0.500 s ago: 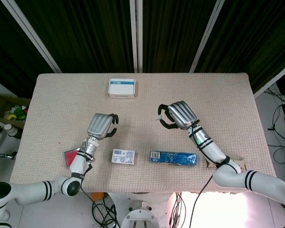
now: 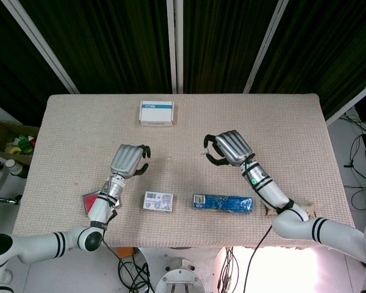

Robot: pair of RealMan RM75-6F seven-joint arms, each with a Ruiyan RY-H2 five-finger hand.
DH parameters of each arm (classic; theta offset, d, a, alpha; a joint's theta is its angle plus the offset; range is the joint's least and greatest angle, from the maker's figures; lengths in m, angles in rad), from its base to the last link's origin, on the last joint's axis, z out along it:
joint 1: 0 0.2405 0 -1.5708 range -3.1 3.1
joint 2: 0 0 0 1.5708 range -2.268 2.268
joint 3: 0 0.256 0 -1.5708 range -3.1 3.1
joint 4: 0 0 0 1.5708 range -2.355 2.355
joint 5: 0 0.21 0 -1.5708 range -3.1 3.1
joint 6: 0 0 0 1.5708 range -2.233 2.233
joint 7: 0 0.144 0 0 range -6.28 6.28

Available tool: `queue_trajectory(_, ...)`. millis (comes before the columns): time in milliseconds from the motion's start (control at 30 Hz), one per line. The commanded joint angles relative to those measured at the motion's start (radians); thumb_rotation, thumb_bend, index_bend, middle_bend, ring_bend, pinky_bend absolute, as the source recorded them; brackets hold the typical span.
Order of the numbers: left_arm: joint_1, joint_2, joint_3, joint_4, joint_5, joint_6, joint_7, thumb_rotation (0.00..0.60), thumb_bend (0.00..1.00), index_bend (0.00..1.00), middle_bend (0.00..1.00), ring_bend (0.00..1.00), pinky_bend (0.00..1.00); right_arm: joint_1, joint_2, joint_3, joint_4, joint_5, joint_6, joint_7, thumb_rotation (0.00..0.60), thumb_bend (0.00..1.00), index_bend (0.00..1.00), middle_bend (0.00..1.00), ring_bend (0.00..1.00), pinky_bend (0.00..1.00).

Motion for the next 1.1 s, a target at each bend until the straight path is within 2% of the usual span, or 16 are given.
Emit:
queue_trajectory(33,0.001,-0.001,0.002,0.001,0.002,0.001,-0.001,0.6,0.48,0.65,0.65,0.81,1.0,0.001,-0.039,-0.041,0.07,0.038,-0.054,-0.056,0.6,0.46,0.73,0.9,1.0,1.0)
queue_trajectory(167,0.003,-0.002,0.007,0.009,0.002,-0.002,-0.005,0.6,0.48,0.66,0.65,0.81,1.0,0.005,-0.082,-0.071,0.147,0.059,-0.087,-0.122,0.6,0.44,0.72,0.9,1.0,1.0)
queue_trajectory(300,0.006,-0.002,0.007,0.018,0.001,-0.003,-0.016,0.6,0.48,0.66,0.65,0.81,1.0,0.019,-0.109,-0.095,0.206,0.061,-0.095,-0.241,0.6,0.43,0.71,0.9,1.0,1.0)
queue_trajectory(667,0.02,-0.001,0.014,0.034,0.008,-0.003,-0.043,0.6,0.48,0.66,0.65,0.81,1.0,0.064,-0.165,-0.149,0.312,0.097,-0.156,-0.546,0.6,0.39,0.67,0.9,1.0,1.0)
queue_trajectory(900,0.026,0.0,0.016,0.037,0.013,-0.002,-0.052,0.6,0.48,0.65,0.65,0.81,1.0,0.07,-0.197,-0.15,0.344,0.108,-0.154,-0.606,0.6,0.36,0.61,0.89,1.0,1.0)
queue_trajectory(1100,0.029,0.002,0.016,0.034,0.018,0.002,-0.053,0.6,0.48,0.65,0.65,0.81,1.0,0.062,-0.205,-0.148,0.339,0.091,-0.128,-0.606,0.6,0.31,0.44,0.88,1.0,1.0)
